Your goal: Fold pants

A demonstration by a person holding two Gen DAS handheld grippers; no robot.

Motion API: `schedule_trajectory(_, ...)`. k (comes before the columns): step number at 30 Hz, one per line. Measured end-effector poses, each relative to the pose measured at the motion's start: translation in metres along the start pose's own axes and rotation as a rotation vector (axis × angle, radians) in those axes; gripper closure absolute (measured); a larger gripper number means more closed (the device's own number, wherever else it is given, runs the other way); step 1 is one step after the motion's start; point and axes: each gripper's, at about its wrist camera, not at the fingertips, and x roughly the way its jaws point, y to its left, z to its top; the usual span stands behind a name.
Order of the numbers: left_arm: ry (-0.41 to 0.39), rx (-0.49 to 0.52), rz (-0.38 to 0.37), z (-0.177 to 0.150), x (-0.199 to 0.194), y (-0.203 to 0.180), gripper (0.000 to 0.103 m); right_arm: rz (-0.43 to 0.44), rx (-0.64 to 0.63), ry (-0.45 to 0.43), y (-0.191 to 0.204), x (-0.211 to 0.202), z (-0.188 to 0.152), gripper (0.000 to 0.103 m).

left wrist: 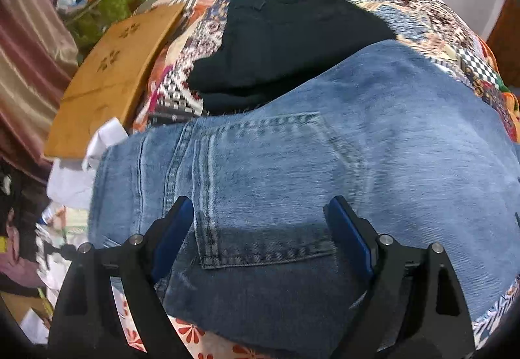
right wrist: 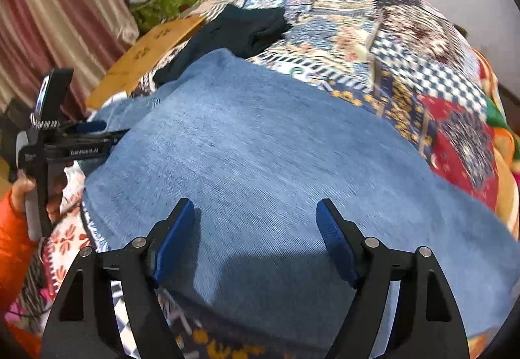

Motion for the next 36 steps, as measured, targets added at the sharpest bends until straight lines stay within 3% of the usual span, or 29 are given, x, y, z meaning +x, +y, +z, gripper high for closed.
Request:
schedule_trajectory(4,-0.026,0.033,-0.036,0.009,-0.016,-0.019,0.017,-0.048,0.070,-0.073,-0.021,-0.029,-0.010,0.029)
schedule_trajectory(9,-0.032,0.108,-0.055,0.026,-0.017,-0.064,0.017,-0.172,0.213,-0.166,-0.077,-0.074,-0.037,0.029)
schedule_trajectory(13,-0.046,0.137,0.014,0.038,-0.011,-0.093,0.017,-0.288,0.327,-0.167,-0.124,-0.095,-0.068,0.029)
schedule_trajectory(19,-0.008,0.153,-0.081,0.044,-0.012,-0.121,0.017,-0.433,0.578,-0.167,-0.201,-0.120,-0.134,0.029)
schedule_trajectory(23,-0.036,0.210,-0.020,0.034,-0.019,-0.144,0.017,-0.437,0.748,-0.187,-0.238,-0.127,-0.168,0.029)
schedule_trajectory(29,-0.058,0.221,-0.002,0.022,-0.024,-0.153,0.017,-0.414,0.780,-0.217,-0.259,-0.120,-0.171,0.029)
schedule_trajectory(30,-0.058,0.214,-0.004,0.021,-0.024,-0.152,0.017,-0.408,0.780,-0.213,-0.260,-0.116,-0.168,0.031)
schedule_trajectory(34,-0.037,0.169,-0.032,0.023,-0.020,-0.147,0.016,-0.392,0.764,-0.205,-0.262,-0.106,-0.165,0.059)
schedule_trajectory(36,-0.032,0.153,-0.037,0.024,-0.019,-0.145,0.013,-0.411,0.744,-0.207,-0.263,-0.104,-0.165,0.068)
